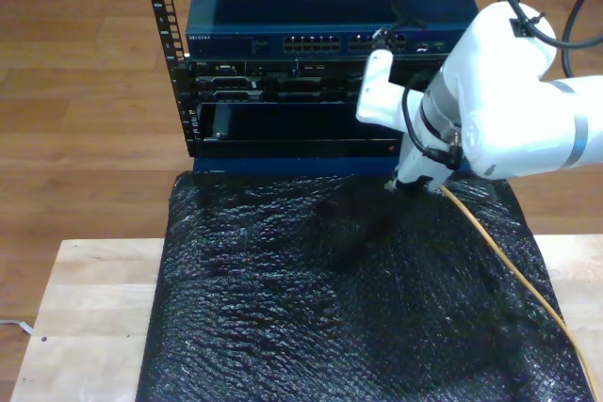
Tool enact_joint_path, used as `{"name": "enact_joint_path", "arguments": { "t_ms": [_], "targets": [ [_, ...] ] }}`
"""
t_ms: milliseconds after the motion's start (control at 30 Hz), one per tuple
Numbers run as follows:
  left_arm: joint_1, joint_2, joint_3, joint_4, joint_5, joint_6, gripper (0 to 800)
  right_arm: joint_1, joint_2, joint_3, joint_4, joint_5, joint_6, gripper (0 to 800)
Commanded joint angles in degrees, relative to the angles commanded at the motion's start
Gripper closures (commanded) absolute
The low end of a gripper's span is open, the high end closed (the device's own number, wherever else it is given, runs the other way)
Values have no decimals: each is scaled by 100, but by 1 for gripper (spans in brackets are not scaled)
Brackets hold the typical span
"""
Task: Grab the cable and plug it in
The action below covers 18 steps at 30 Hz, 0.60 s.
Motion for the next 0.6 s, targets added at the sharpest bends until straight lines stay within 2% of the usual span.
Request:
{"name": "enact_joint_path", "arguments": {
  "t_ms": [100, 267, 600],
  "targets": [
    [0, 0, 0, 0, 9, 0, 0, 123, 0, 26, -448, -448, 0, 800],
    [0, 0, 0, 0, 9, 0, 0, 158, 18, 26, -642, -844, 0, 800],
    [0, 0, 0, 0, 0, 0, 0, 149, 598, -273, -1389, -2004, -9, 800]
  ]
}}
